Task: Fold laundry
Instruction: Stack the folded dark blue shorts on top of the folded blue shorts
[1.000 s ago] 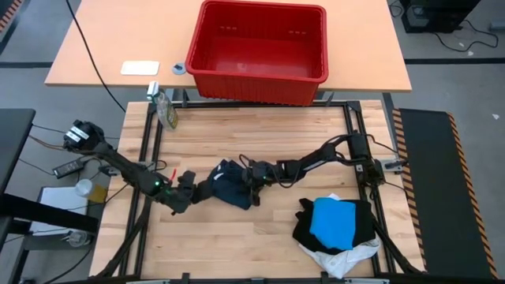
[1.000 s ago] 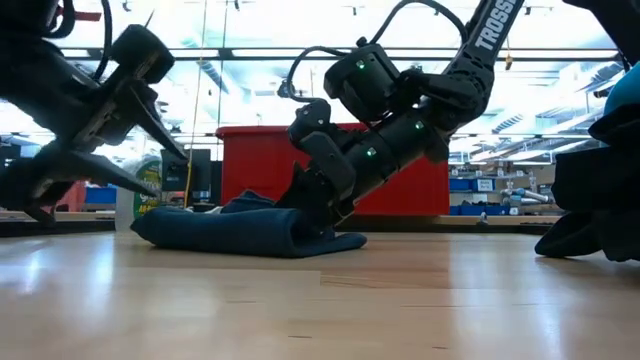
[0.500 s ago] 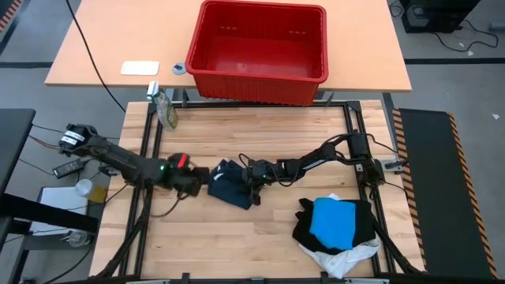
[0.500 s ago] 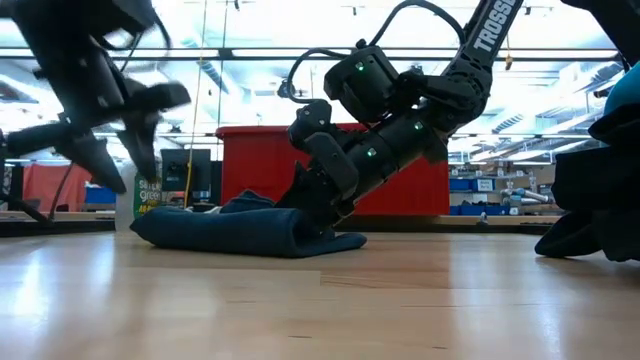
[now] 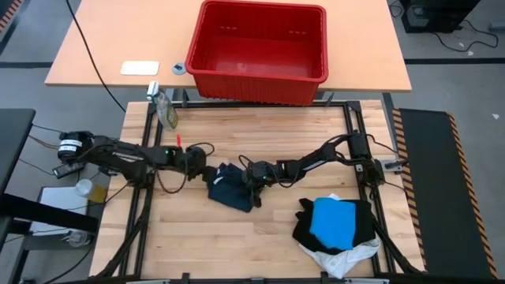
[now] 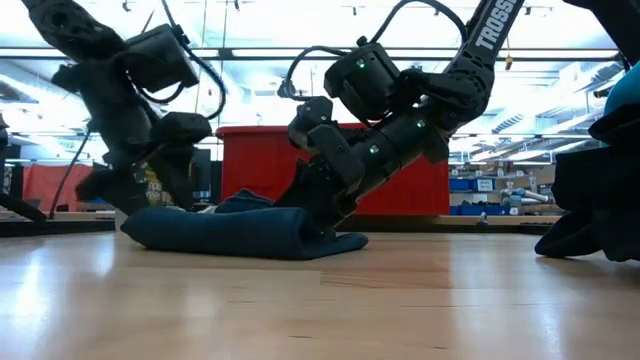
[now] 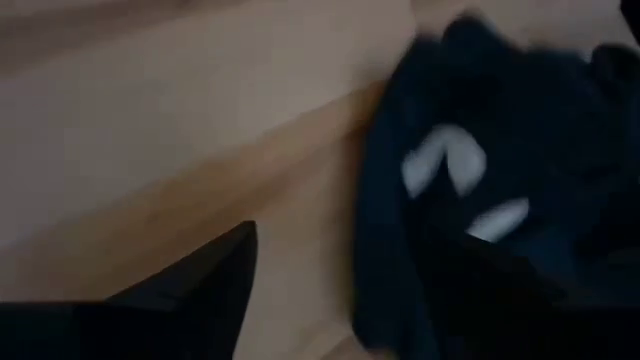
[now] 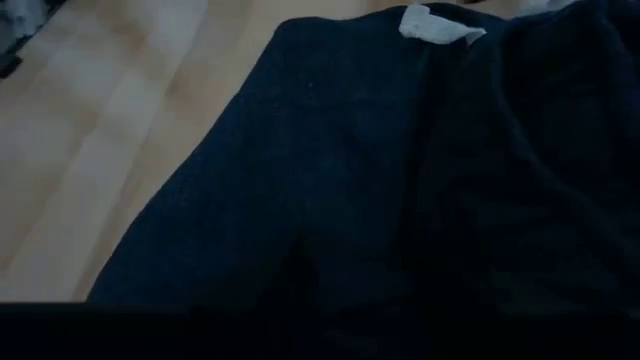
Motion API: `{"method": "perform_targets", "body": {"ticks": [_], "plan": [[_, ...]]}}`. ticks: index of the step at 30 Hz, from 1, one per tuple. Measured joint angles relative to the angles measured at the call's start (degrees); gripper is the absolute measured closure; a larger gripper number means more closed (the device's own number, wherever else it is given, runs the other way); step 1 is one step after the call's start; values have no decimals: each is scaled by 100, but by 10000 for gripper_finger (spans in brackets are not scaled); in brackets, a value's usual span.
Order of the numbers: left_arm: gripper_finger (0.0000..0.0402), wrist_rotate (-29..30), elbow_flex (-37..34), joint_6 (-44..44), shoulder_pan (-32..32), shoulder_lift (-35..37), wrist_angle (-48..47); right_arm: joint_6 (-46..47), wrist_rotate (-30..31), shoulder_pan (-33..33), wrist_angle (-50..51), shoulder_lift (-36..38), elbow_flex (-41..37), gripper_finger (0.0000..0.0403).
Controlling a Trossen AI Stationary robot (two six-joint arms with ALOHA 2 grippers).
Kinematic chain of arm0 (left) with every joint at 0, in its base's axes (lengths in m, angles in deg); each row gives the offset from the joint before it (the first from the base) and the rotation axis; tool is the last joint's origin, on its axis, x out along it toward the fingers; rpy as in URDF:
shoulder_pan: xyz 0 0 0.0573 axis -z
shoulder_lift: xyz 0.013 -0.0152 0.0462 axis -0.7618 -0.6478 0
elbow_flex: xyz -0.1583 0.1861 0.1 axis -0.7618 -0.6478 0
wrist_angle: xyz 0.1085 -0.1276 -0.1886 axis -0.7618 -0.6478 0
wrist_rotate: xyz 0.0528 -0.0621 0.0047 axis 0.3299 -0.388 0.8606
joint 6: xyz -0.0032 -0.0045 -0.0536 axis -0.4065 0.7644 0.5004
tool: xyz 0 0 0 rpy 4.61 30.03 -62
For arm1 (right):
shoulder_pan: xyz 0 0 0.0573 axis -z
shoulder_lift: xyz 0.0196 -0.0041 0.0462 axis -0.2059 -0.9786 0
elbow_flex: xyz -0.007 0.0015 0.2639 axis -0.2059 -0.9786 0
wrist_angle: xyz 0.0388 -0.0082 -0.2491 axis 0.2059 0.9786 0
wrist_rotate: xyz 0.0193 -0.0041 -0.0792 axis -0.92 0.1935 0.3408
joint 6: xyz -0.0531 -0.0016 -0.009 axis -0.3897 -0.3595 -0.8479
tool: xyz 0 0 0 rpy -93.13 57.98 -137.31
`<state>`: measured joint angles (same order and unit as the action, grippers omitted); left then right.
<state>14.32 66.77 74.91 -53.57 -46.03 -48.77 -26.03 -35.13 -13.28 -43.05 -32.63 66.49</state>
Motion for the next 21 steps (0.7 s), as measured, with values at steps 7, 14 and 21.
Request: {"method": "perform_targets", "body": {"ticks": [7,14,21], "plan": [[81,-733,7,-908,-514,-134,671,-507,-80,-45,46,0,0,216],[81,-955,-11,-1431,-485,-740,1344,-1642,-71,89,66,0,0,216],[82,-1744,0,-2116,-450,-1208,2773,-1680,-460,309,197,2,0,216]]}}
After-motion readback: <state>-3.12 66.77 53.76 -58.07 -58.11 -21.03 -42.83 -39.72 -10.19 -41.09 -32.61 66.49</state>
